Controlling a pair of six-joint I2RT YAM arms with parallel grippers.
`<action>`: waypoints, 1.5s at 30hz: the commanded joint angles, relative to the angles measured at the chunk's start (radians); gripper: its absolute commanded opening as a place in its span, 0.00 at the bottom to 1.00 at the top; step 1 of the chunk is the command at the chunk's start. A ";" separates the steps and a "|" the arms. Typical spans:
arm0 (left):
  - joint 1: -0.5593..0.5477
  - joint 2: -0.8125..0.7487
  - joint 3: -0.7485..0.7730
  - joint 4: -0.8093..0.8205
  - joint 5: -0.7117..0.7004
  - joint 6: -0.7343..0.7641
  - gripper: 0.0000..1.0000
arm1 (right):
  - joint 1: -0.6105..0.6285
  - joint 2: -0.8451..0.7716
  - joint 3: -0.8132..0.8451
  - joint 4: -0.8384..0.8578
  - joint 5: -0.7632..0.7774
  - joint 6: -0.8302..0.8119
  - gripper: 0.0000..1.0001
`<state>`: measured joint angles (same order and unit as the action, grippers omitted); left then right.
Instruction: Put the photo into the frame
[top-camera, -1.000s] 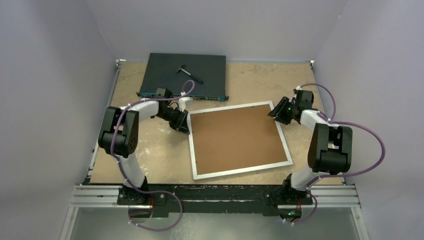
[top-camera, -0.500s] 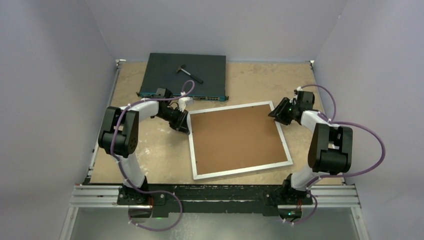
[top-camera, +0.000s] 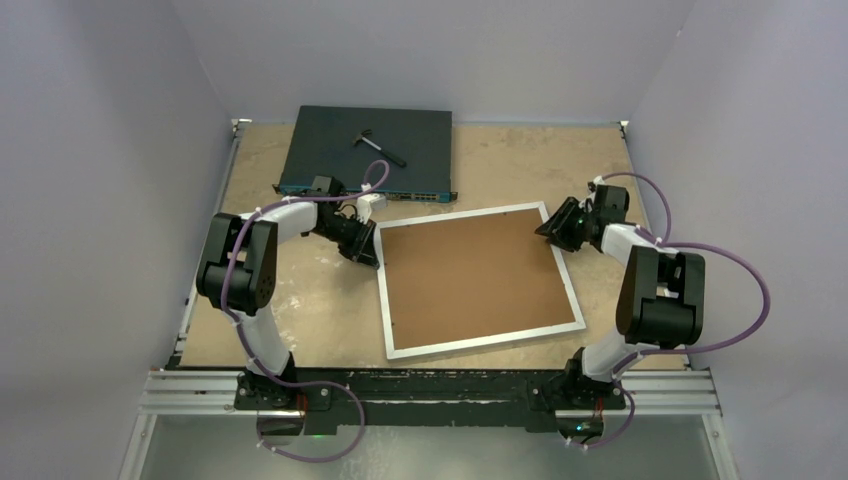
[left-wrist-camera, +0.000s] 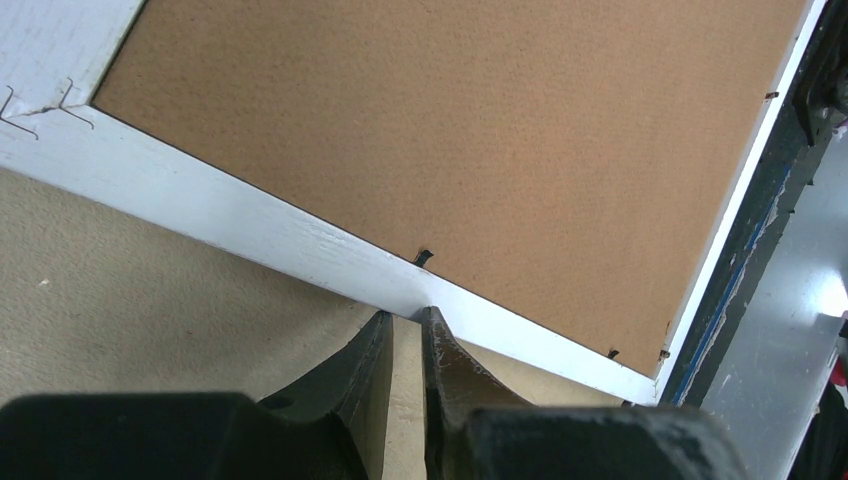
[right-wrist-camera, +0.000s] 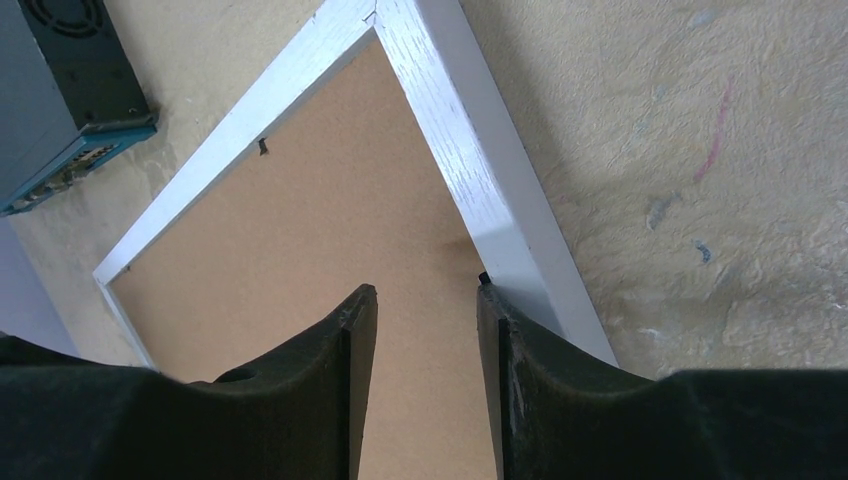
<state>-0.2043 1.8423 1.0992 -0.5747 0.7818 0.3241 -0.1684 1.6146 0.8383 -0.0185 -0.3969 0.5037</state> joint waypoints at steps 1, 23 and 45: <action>-0.016 0.005 0.002 0.087 -0.041 0.033 0.13 | 0.036 0.068 -0.065 -0.038 0.021 0.002 0.45; -0.003 -0.025 0.033 0.067 -0.025 0.015 0.16 | -0.010 -0.161 0.039 -0.219 0.073 0.030 0.71; 0.068 -0.094 -0.047 -0.118 -0.022 0.250 0.35 | -0.110 -0.207 -0.263 -0.101 -0.012 0.074 0.75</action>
<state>-0.1413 1.7817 1.1141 -0.6769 0.7734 0.4942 -0.3008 1.4059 0.6510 -0.1501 -0.3111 0.5396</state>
